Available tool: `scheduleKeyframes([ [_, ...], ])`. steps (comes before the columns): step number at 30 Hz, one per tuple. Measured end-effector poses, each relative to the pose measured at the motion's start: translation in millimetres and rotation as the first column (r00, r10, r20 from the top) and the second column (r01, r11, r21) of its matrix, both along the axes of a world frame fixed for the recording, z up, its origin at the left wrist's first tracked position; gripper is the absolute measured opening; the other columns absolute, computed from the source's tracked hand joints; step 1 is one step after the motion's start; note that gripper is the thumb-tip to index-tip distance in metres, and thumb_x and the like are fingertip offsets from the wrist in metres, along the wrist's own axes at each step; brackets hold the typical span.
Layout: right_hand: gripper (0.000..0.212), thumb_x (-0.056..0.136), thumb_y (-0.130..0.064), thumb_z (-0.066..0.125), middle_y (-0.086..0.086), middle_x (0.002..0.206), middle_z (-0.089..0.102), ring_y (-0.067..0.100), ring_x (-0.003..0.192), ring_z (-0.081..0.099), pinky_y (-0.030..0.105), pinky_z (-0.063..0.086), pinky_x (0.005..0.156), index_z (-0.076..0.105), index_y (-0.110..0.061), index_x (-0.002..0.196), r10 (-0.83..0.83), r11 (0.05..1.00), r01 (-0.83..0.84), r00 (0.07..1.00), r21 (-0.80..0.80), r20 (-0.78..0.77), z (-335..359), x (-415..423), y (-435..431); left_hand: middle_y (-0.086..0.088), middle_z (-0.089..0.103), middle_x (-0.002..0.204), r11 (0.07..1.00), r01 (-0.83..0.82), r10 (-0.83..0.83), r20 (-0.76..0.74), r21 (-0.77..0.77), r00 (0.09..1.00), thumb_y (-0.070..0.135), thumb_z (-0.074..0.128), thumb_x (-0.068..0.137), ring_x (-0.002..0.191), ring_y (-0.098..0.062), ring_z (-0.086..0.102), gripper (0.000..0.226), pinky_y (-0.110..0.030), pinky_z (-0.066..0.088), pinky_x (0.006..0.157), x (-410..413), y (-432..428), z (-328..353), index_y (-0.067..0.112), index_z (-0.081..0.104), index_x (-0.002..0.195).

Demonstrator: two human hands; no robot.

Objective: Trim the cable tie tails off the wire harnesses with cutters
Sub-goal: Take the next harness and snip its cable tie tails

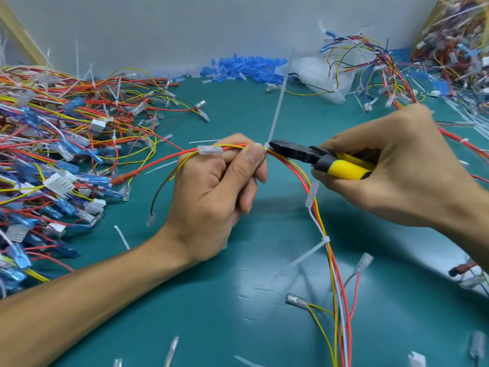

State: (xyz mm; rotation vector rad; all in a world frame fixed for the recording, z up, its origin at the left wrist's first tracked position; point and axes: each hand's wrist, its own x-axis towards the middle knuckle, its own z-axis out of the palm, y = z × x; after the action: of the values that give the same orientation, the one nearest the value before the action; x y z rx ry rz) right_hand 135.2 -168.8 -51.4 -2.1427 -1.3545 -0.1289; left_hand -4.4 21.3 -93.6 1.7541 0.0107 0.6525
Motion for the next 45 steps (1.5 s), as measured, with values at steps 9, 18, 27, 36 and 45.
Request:
scheduleKeyframes([
  [9, 0.008, 0.079, -0.016, 0.078, 0.003, 0.057, 0.031, 0.011, 0.053, 0.022, 0.022, 0.023, 0.042, 0.081, -0.021, 0.074, -0.073, 0.997, 0.073, 0.99, -0.001, -0.125, -2, -10, 8, 0.001, 0.037, 0.049, 0.997, -0.016, 0.016, -0.006, -0.077, 1.0, 0.019, 0.049, 0.107, 0.034, -0.017, 0.033, 0.047, -0.017, 0.027, 0.04, 4, 4, 0, -0.003, 0.052, 0.066],
  [18, 0.042, 0.082, -0.042, 0.074, 0.032, 0.073, 0.052, 0.02, 0.063, 0.042, 0.058, 0.043, 0.049, 0.068, -0.003, 0.096, -0.432, 0.803, 0.524, 0.84, 0.283, -0.328, -8, 57, -12, 0.016, 0.036, 0.046, 0.998, 0.039, -0.037, 0.053, -0.049, 0.998, 0.018, 0.048, 0.106, 0.032, 0.0, 0.031, 0.042, -0.017, 0.025, 0.044, -3, 2, -3, -0.001, 0.048, 0.068],
  [27, 0.018, 0.086, -0.025, 0.076, 0.03, 0.071, 0.061, 0.013, 0.057, 0.045, 0.042, 0.048, 0.044, 0.078, -0.008, 0.082, -0.12, 0.968, 0.14, 0.987, 0.208, -0.103, -11, 13, -3, 0.001, 0.022, 0.042, 0.986, 0.048, -0.036, 0.074, -0.158, 0.997, 0.005, 0.042, 0.105, 0.029, -0.014, 0.02, 0.037, -0.013, 0.023, 0.039, 4, 0, 2, 0.002, 0.047, 0.069],
  [36, 0.016, 0.085, -0.032, 0.078, 0.003, 0.07, 0.062, 0.029, 0.067, 0.054, 0.042, 0.047, 0.06, 0.077, -0.016, 0.089, 0.011, 0.996, -0.012, 1.0, 0.084, 0.023, -8, 1, 4, -0.006, 0.022, 0.042, 0.988, 0.082, -0.077, 0.041, -0.128, 0.996, 0.005, 0.043, 0.105, 0.028, -0.023, 0.021, 0.037, -0.013, 0.022, 0.04, 2, -1, 4, 0.0, 0.048, 0.069],
  [45, 0.037, 0.084, -0.037, 0.08, 0.008, 0.051, 0.056, 0.015, 0.041, 0.047, 0.02, 0.036, 0.042, 0.072, -0.002, 0.073, 0.063, 0.982, 0.018, 0.907, 0.189, -0.417, -6, -2, -1, 0.003, 0.042, 0.047, 0.989, 0.094, -0.091, -0.032, 0.111, 0.995, 0.022, 0.052, 0.103, 0.036, -0.011, 0.042, 0.034, -0.013, 0.031, 0.043, -5, -1, 0, 0.004, 0.057, 0.075],
])
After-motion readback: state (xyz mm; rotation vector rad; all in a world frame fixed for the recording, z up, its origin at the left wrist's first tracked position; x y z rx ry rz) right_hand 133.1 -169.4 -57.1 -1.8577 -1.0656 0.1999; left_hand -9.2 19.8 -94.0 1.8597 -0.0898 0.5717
